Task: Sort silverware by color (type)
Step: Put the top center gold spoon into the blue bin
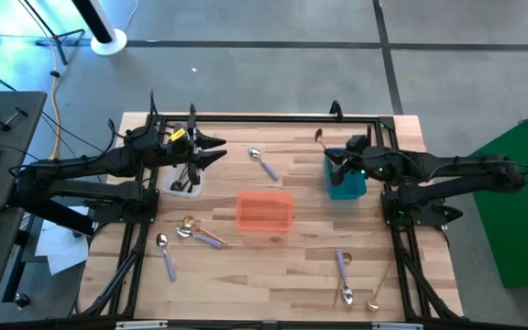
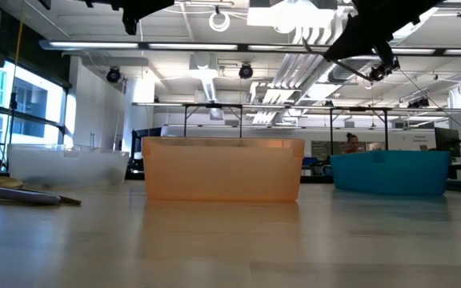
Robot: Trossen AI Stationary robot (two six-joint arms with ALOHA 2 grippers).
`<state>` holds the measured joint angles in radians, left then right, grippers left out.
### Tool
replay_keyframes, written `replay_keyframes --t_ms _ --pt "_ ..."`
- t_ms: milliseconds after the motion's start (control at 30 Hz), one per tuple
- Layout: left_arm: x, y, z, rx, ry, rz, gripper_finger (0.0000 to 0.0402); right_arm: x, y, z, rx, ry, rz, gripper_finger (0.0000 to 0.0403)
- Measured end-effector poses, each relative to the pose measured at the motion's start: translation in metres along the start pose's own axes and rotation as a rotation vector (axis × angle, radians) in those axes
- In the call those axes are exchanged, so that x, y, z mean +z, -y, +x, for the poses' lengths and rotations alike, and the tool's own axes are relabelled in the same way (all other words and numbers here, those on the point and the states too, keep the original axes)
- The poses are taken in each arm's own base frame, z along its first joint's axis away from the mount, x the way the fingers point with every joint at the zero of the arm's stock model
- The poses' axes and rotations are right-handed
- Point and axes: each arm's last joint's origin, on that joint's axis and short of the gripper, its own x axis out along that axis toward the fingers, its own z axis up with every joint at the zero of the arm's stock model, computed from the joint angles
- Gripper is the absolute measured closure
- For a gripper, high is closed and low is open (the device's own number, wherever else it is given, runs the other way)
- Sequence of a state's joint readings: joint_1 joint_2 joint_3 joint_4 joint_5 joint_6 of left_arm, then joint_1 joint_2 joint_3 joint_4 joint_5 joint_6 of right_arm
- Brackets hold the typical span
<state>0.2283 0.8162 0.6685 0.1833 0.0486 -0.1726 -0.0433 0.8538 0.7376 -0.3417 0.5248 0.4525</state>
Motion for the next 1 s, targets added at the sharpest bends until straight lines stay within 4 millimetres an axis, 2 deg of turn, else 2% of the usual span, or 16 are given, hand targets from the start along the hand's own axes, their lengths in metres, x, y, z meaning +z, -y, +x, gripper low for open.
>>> replay_keyframes --t_ms 133,267,400,767,1000 --pt "0.0 0.0 0.0 -0.001 0.001 0.0 0.0252 -0.006 0.017 0.008 -0.105 -0.093 0.088 0.0403" --pt "0.0 0.0 0.0 -0.001 0.001 0.0 0.0252 -0.022 0.04 0.018 -0.219 -0.345 0.172 0.0403" --pt "0.0 0.0 0.0 -0.001 0.002 0.0 0.0252 -0.034 0.053 0.028 -0.28 -0.535 0.193 0.0403" --pt "0.0 0.0 0.0 -0.001 0.002 -0.017 0.0252 -0.053 0.062 0.062 -0.339 -0.747 0.133 0.0403" --pt "0.0 0.0 0.0 -0.001 0.002 -0.017 0.0252 -0.061 0.078 0.079 -0.406 -0.816 0.146 0.0403"
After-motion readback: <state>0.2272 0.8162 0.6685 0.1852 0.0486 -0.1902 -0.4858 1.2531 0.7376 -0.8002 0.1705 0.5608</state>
